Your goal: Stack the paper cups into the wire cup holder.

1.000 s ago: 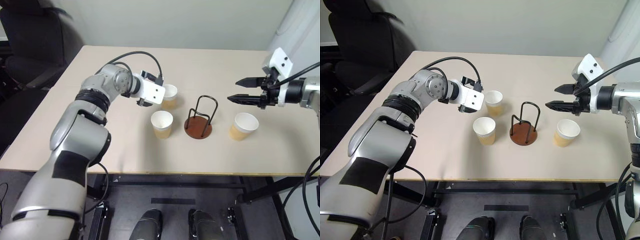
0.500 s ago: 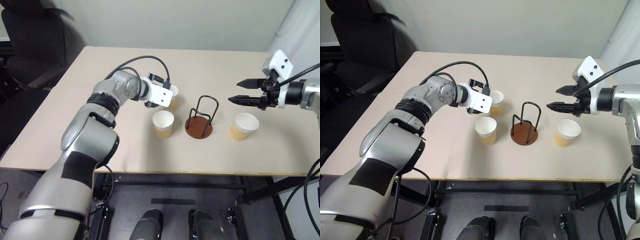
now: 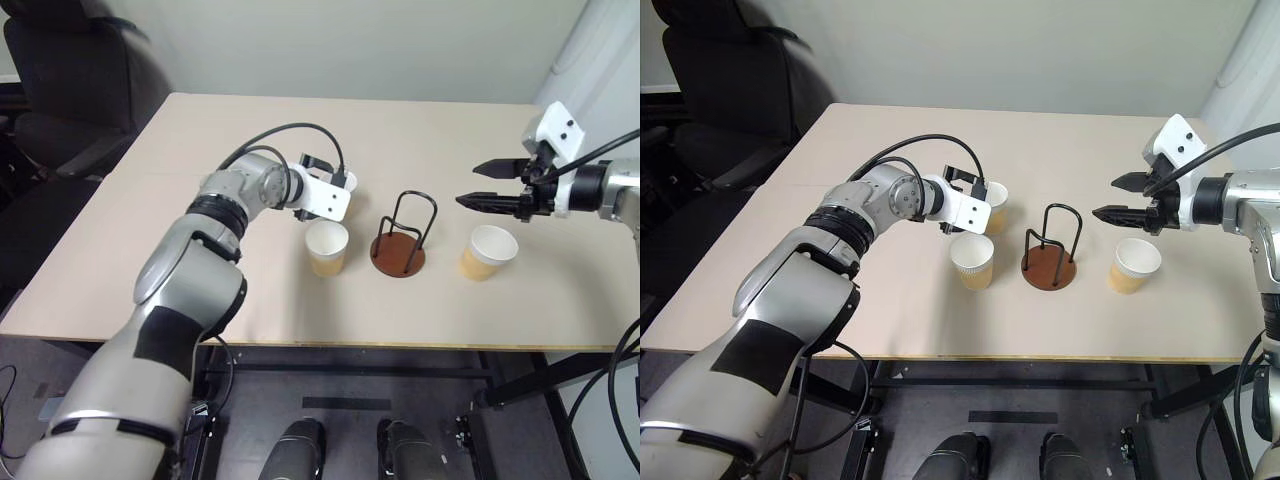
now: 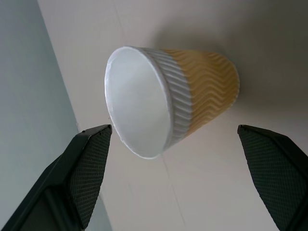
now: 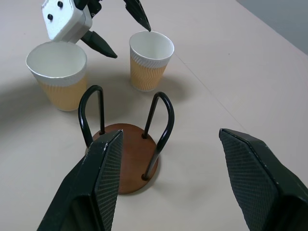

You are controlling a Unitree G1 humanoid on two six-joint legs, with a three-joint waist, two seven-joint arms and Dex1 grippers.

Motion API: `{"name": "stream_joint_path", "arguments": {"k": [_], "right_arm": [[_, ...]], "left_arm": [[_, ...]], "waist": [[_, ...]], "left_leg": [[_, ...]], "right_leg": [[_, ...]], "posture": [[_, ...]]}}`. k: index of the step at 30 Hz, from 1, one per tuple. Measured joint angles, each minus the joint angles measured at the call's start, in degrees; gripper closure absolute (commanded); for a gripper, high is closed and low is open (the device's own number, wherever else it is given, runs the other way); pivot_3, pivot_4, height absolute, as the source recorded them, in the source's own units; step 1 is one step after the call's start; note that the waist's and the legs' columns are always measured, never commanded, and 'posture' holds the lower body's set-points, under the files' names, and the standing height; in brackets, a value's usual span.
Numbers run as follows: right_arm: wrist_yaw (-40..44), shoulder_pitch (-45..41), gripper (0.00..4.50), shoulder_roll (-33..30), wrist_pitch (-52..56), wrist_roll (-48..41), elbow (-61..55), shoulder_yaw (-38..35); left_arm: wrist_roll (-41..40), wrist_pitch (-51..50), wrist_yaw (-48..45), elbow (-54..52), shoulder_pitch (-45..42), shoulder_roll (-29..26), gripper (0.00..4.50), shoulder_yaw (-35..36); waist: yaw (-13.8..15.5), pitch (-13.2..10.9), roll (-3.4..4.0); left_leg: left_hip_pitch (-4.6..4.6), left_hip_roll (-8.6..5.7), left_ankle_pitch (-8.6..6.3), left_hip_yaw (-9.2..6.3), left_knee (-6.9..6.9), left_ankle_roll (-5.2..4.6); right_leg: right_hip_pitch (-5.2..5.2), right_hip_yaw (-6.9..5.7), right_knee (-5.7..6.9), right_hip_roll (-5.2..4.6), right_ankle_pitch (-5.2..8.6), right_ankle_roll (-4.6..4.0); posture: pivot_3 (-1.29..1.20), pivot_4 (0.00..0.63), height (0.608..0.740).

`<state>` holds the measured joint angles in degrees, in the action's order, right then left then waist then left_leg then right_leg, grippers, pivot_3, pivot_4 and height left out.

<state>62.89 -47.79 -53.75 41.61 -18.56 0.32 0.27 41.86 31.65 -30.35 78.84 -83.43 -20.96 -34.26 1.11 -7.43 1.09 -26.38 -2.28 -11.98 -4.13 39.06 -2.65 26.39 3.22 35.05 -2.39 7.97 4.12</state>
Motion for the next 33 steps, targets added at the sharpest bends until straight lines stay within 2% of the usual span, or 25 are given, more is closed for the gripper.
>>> {"name": "stream_joint_path", "arguments": {"k": [29,32,33], "right_arm": [[-2.78,3.31,1.33,-1.08,1.37,-1.55,-3.92,-1.91],[-3.08,3.79,1.26,-1.22,1.47,-1.71,-4.28,-1.96],[-3.27,3.8,1.26,-1.24,1.48,-1.81,-4.44,-1.99]], "left_arm": [[2.42,-4.38,2.22,0.93,1.52,4.68,0.0,-0.71],[2.58,-4.7,2.8,1.13,1.51,5.11,0.64,-0.72],[2.62,-4.73,2.94,1.13,1.51,5.3,0.98,-0.72]], "waist": [[0.18,0.0,0.0],[0.2,0.0,0.0],[0.21,0.0,0.0]], "left_leg": [[0.03,0.0,0.03,0.04,0.06,-0.02],[0.03,0.0,0.03,0.04,0.05,-0.02],[0.03,0.0,0.03,0.04,0.05,-0.03]], "right_leg": [[-0.09,0.02,-0.04,-0.01,-0.03,0.06],[-0.09,0.02,-0.04,-0.01,-0.04,0.08],[-0.09,0.02,-0.04,-0.01,-0.04,0.08]], "posture": [[0.0,0.15,0.74],[0.0,0.15,0.74],[0.0,0.15,0.74]]}}
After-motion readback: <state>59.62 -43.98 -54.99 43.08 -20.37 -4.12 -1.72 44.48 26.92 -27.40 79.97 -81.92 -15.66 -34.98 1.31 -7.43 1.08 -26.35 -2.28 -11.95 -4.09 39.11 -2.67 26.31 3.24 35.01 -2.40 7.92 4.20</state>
